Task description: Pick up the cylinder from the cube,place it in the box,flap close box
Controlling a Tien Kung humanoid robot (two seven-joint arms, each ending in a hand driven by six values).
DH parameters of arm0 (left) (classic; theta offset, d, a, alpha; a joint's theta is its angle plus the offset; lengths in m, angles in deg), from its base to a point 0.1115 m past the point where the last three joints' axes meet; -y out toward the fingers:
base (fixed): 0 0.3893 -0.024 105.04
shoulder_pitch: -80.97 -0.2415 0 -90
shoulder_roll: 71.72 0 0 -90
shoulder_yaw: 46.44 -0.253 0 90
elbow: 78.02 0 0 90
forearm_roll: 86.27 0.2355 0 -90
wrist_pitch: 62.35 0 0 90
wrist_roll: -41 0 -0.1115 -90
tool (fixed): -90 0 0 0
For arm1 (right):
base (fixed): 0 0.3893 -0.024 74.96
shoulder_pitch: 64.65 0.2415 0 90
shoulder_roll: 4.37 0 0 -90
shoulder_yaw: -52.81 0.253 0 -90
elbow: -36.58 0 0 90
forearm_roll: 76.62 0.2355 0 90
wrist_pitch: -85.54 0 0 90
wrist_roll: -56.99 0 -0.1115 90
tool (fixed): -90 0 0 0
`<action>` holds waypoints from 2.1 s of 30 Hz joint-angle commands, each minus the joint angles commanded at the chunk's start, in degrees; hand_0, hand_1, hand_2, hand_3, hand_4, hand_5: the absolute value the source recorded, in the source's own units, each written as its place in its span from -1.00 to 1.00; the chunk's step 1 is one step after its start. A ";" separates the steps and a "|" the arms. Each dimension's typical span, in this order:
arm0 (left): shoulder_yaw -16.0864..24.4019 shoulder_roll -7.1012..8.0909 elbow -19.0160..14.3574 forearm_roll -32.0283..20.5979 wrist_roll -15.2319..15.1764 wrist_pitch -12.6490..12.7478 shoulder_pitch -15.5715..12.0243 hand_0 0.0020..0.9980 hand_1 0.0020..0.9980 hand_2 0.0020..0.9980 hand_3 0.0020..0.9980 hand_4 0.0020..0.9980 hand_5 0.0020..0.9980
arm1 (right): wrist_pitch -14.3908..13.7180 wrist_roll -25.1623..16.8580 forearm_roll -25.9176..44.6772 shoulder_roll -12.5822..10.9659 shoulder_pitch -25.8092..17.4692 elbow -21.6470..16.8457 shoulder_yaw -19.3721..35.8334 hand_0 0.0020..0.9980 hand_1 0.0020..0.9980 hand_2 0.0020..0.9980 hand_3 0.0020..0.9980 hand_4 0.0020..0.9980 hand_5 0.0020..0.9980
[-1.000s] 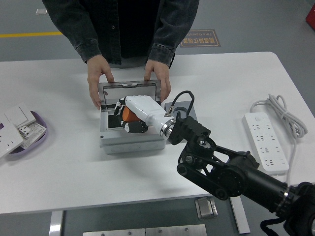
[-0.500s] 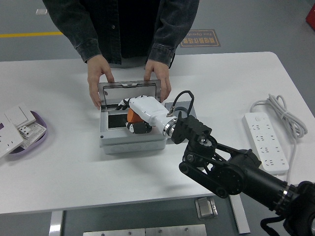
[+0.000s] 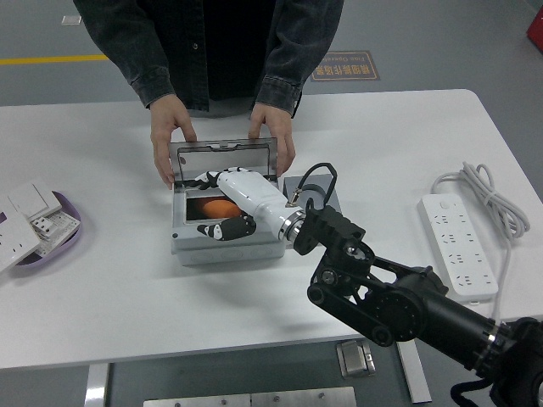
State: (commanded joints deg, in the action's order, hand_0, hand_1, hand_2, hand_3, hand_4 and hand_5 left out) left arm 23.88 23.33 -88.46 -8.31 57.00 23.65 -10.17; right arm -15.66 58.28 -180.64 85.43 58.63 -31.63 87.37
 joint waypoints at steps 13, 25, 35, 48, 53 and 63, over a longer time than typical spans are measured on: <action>-0.11 0.26 0.07 0.01 0.11 0.02 -0.16 0.20 0.17 0.15 0.24 0.42 -0.23 | -1.44 -3.10 21.41 -5.53 4.51 -6.35 2.68 0.59 0.37 0.38 0.51 0.59 -0.46; -0.22 0.41 0.13 0.36 0.04 -0.16 0.34 0.20 0.17 0.15 0.23 0.42 -0.23 | 0.29 -4.14 24.27 -5.85 12.59 7.81 1.54 0.34 0.28 0.33 0.45 0.54 -0.51; -0.34 0.37 0.13 0.40 -0.03 -0.20 0.58 0.20 0.17 0.14 0.23 0.40 -0.26 | 0.68 -4.45 24.07 -5.51 13.04 11.94 -1.25 0.36 0.28 0.34 0.45 0.54 -0.51; -3.09 0.42 0.13 -2.83 -0.78 0.28 0.19 0.20 0.17 0.14 0.23 0.40 -0.27 | 0.82 1.33 13.98 -10.73 10.38 -2.17 -4.03 0.36 0.27 0.34 0.44 0.53 -0.51; -4.24 0.39 0.13 -4.42 -1.10 0.54 -0.03 0.20 0.17 0.14 0.22 0.39 -0.28 | 1.10 3.64 11.77 -12.32 8.14 -6.73 -5.60 0.34 0.26 0.33 0.44 0.51 -0.49; -5.04 0.20 0.13 -4.83 -1.33 0.61 -0.23 0.20 0.17 0.14 0.22 0.38 -0.28 | 0.07 1.97 18.38 -12.18 3.34 -7.27 -4.31 0.27 0.26 0.36 0.46 0.48 -0.40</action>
State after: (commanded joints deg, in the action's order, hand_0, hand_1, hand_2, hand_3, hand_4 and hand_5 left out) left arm 18.84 23.53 -88.33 -13.14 55.67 24.27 -10.41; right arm -15.59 60.24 -162.26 73.25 61.97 -38.90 83.06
